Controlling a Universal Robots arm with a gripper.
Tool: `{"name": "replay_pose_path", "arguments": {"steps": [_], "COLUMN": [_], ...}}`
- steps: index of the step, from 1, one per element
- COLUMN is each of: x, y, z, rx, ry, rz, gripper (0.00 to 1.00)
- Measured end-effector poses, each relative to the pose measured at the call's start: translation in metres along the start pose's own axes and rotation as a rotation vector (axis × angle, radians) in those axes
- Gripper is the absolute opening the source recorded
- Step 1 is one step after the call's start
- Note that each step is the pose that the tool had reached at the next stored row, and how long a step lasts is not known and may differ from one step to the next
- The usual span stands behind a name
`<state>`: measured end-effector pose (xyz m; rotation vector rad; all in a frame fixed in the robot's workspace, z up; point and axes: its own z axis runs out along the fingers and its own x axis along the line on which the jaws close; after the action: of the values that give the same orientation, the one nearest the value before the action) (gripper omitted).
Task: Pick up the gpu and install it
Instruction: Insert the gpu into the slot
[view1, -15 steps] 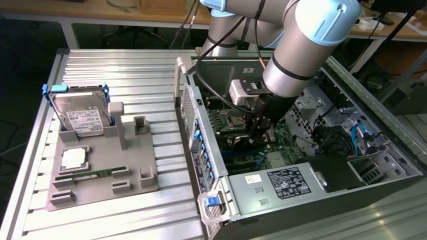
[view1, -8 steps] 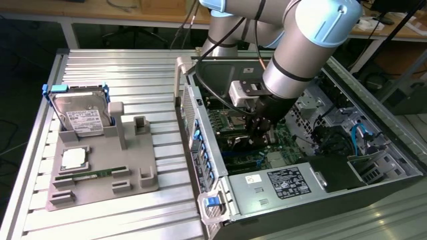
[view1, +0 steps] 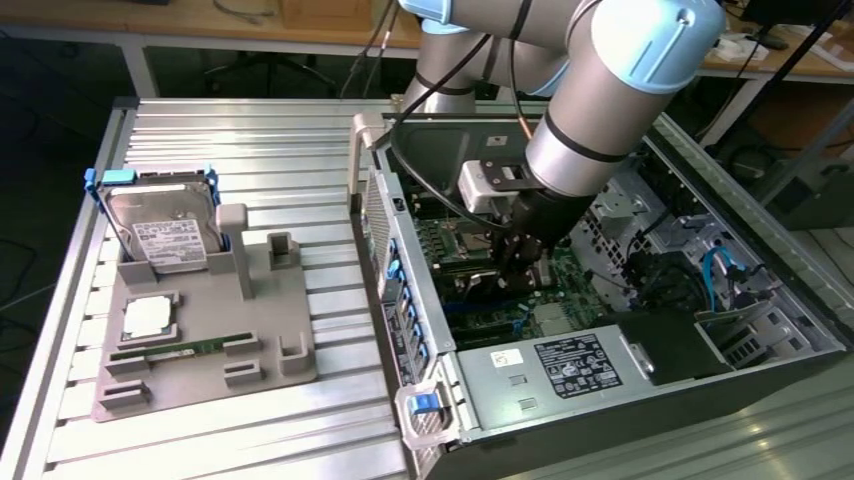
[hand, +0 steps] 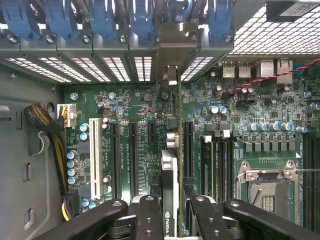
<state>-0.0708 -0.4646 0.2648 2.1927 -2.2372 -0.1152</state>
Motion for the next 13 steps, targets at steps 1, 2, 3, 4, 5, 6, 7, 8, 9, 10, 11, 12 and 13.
{"name": "replay_pose_path", "arguments": {"steps": [1, 2, 3, 4, 5, 6, 7, 8, 9, 10, 11, 12, 13], "x": [0.0, 0.0, 0.0004, 0.0012, 0.0017, 0.0019, 0.0019, 0.0019, 0.0019, 0.0026, 0.0033, 0.0033, 0.0033], "y": [0.0, 0.0, 0.0001, 0.0, 0.0, 0.0001, 0.0, 0.0, 0.0, -0.0001, -0.0001, -0.0001, 0.0], "z": [0.0, 0.0, -0.0001, -0.0002, -0.0002, -0.0002, -0.0002, -0.0002, -0.0001, -0.0002, -0.0002, -0.0002, -0.0002], "rx": [0.0, 0.0, -0.0001, -0.0001, -0.0001, -0.0001, 0.0, -0.0001, 0.0, -0.0001, -0.0001, 0.0, 0.0], "ry": [0.0, 0.0, 0.0002, 0.0003, 0.0002, 0.0001, 0.0001, 0.0001, 0.0, 0.0001, 0.0, 0.0, -0.0001], "rz": [0.0, 0.0, 0.0, 0.0, 0.0, 0.0, 0.0, 0.0, 0.0, 0.0, 0.0, 0.0, 0.0], "gripper": [0.27, 0.27, 0.27, 0.27, 0.27, 0.27, 0.27, 0.27, 0.27, 0.27, 0.27, 0.27, 0.27]}}
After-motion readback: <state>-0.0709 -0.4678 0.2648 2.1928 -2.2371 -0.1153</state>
